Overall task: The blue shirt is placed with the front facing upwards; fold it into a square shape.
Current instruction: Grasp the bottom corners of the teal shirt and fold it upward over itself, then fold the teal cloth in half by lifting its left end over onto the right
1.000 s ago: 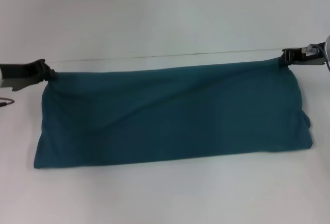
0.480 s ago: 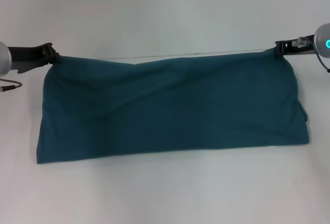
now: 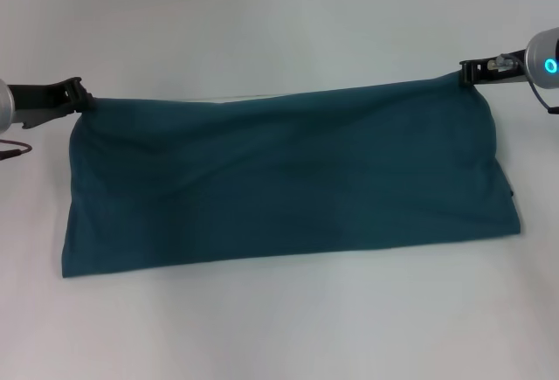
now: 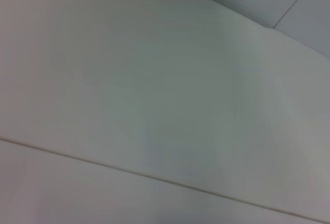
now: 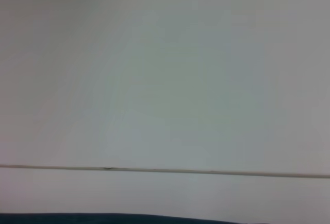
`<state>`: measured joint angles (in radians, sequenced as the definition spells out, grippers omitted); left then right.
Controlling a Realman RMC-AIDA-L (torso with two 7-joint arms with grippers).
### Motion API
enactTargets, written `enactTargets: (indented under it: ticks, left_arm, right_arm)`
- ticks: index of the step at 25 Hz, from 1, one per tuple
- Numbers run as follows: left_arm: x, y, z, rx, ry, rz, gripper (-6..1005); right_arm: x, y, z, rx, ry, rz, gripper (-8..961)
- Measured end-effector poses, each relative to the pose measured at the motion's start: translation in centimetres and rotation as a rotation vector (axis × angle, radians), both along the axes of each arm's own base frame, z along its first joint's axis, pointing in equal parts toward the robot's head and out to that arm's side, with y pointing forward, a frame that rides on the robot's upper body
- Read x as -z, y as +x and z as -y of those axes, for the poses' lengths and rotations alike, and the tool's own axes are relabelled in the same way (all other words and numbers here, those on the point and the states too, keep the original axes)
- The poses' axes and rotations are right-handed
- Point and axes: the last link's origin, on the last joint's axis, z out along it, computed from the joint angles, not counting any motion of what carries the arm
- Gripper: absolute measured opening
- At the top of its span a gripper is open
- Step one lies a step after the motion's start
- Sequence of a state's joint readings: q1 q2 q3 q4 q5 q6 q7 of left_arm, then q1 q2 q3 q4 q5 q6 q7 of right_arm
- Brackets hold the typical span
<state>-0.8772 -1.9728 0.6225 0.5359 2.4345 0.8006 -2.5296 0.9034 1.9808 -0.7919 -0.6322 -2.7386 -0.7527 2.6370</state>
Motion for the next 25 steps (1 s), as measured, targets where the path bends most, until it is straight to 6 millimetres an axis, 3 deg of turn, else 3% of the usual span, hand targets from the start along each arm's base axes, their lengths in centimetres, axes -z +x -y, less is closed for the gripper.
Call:
enactTargets:
  ticks: [14, 15, 25]
  left_arm:
    - [-0.3, -0.5, -0.2, -0.029, 0.079, 0.033, 39]
    - [-0.3, -0.5, -0.2, -0.030, 0.080, 0.035, 94]
    - [-0.8, -1.3, 0.5, -0.054, 0.108, 0.117, 571]
  right_arm:
    - [-0.4, -0.4, -0.3, -0.012, -0.008, 0.023, 126]
    - [-0.4, -0.4, -0.3, -0.012, -0.007, 0.023, 127]
    - [-1.7, 0.1, 0.2, 0.028, -0.055, -0.012, 482]
